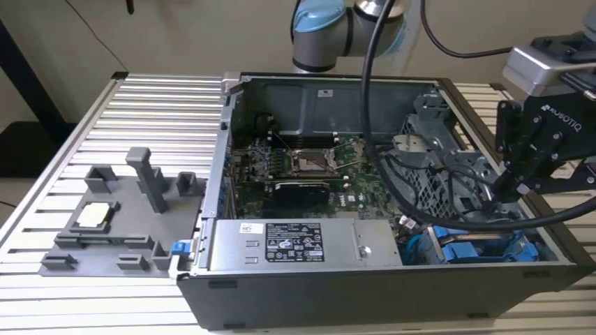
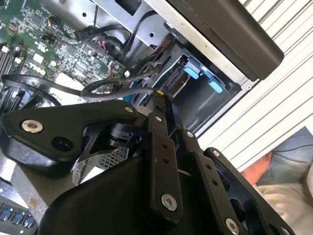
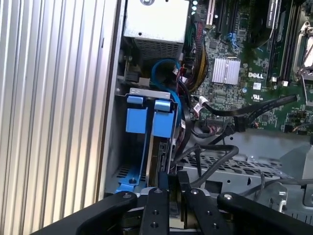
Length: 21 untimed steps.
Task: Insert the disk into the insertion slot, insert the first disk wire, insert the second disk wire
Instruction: 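Insert the first disk wire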
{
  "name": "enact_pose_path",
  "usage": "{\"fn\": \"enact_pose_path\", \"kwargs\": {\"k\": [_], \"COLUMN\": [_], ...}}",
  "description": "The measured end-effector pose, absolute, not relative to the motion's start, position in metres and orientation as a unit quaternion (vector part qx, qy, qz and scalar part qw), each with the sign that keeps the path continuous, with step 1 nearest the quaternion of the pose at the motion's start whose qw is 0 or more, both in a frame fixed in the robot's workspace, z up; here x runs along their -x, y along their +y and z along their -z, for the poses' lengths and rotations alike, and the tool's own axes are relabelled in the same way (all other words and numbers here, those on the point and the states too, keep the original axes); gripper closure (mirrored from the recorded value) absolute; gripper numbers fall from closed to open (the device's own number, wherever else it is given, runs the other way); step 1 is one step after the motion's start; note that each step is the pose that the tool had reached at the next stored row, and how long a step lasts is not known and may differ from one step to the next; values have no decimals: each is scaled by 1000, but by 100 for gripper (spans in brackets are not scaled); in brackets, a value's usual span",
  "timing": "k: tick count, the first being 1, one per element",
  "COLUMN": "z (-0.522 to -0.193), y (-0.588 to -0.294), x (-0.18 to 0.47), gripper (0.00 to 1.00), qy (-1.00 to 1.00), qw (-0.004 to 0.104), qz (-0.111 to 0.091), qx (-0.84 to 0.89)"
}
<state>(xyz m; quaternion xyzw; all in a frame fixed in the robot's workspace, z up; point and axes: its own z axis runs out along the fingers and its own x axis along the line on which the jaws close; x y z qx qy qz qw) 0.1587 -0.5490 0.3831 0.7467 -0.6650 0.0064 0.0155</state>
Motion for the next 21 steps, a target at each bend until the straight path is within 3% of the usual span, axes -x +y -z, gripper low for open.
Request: {"fn": "enact_pose_path", "kwargs": {"k": [5, 16, 21], "z": [-379, -368, -365], "y": [-549, -548, -547], "x": [-159, -160, -161], "gripper": [81, 81, 81], "qy": [-675, -695, -698], "qw": [23, 26, 35], "qz": [-13, -14, -23], "qx": [-737, -718, -715]}}
